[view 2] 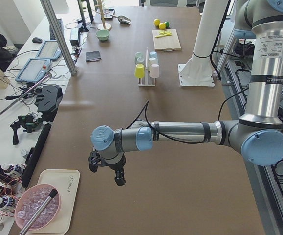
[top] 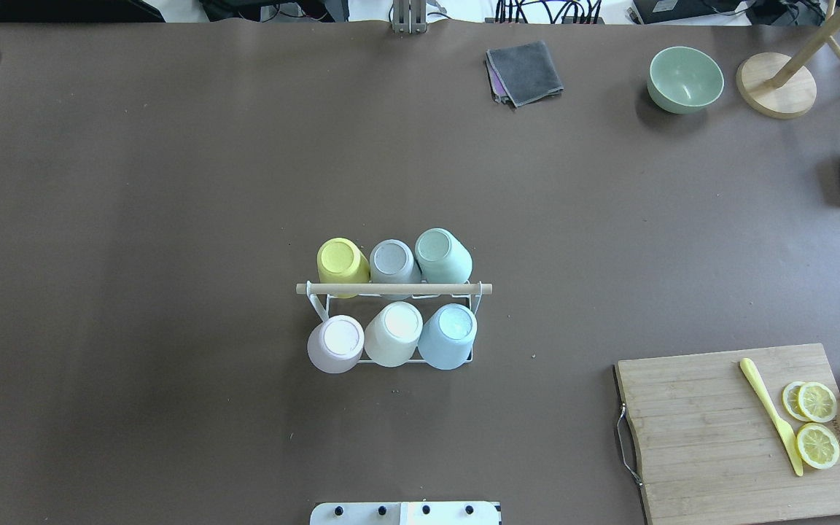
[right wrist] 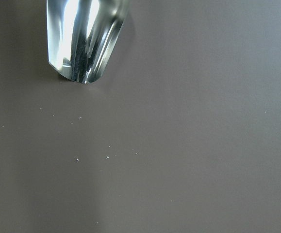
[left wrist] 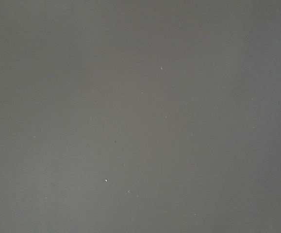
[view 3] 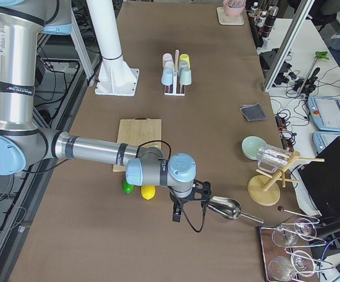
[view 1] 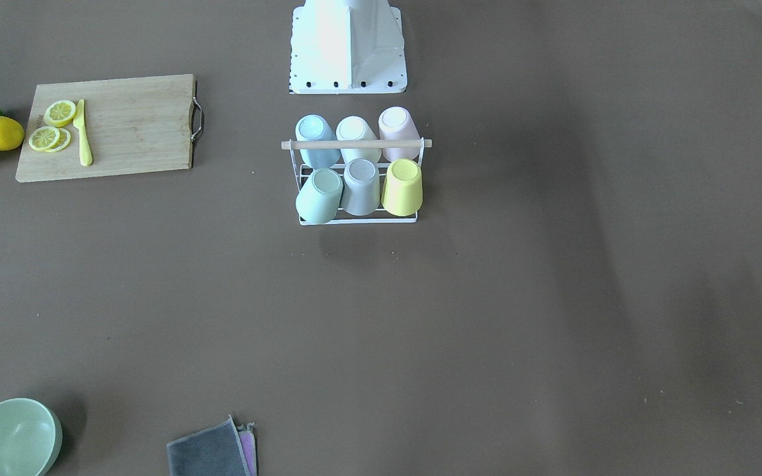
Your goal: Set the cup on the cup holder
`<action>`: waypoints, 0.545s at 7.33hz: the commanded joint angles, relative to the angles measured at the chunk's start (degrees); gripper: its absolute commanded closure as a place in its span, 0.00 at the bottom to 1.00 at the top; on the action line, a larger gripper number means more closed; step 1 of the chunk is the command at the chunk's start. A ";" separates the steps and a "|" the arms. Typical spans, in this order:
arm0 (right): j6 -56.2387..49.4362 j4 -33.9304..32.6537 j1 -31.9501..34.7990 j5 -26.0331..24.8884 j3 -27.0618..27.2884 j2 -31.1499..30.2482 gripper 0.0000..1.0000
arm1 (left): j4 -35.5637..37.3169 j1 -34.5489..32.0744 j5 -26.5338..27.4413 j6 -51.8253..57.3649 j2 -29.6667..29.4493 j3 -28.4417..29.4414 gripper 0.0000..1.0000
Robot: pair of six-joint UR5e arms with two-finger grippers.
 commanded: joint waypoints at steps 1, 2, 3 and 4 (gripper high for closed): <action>0.03 0.00 0.00 -0.50 -0.17 -0.10 0.00 | -0.47 -0.87 -2.68 -0.31 0.46 -2.68 0.02; 0.12 0.00 0.00 -0.50 0.01 0.07 0.00 | -0.12 -0.87 -2.33 -0.40 0.55 -4.35 0.02; 0.12 0.00 0.00 -0.76 0.18 -0.10 0.00 | -0.12 -0.79 -1.89 -0.23 1.07 -5.32 0.02; 0.47 0.00 0.00 -0.85 0.01 -0.01 0.00 | -0.21 -0.79 -0.76 -0.14 0.99 -5.85 0.02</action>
